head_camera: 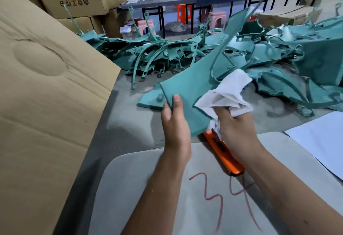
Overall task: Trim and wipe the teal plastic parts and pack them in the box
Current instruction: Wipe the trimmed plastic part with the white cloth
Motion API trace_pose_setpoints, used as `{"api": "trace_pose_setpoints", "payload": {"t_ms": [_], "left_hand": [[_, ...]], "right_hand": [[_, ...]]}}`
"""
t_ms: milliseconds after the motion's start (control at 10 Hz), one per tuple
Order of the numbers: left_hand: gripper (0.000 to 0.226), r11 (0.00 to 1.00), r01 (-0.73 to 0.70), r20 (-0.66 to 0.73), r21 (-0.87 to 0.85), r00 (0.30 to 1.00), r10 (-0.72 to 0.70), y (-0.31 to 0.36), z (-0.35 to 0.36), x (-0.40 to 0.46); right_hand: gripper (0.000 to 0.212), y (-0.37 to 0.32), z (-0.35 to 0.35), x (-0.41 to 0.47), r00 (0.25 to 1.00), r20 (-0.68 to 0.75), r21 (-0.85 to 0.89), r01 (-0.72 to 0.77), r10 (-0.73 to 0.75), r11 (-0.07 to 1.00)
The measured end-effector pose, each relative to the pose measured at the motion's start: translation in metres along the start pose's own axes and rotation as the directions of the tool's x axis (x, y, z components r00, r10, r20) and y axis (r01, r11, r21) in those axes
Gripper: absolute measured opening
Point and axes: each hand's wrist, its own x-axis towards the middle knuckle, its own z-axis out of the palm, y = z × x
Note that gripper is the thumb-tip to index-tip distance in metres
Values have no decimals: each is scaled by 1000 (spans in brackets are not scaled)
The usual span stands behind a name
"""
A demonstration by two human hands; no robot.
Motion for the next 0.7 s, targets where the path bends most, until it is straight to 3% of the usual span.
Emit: {"api": "trace_pose_setpoints", "payload": {"t_ms": [100, 200, 300, 400, 500, 600, 700], "left_hand": [[13, 983, -50, 62, 176, 997, 40, 1, -6, 5], [37, 985, -69, 89, 158, 994, 55, 14, -15, 12], [35, 925, -246, 191, 291, 962, 195, 20, -22, 16], [28, 909, -326, 159, 260, 943, 292, 19, -17, 13], [30, 967, -214, 17, 138, 977, 213, 16, -11, 10], [32, 976, -167, -80, 139, 981, 179, 19, -19, 14], [39, 954, -208, -35, 216, 975, 220, 21, -26, 19]], "right_hand": [[27, -4, -15, 9, 987, -104, -78, 118, -125, 990], [40, -4, -28, 14, 999, -33, -153, 19, -24, 988], [32, -6, -24, 9, 992, -21, 15, -123, 123, 992], [20, -11, -11, 4, 982, -15, 355, -170, 187, 919], [19, -12, -5, 5, 936, 27, 699, -268, 350, 664], [22, -10, -15, 12, 892, -2, 662, -338, 453, 669], [22, -7, -18, 9, 905, -8, 317, -402, 426, 859]]}}
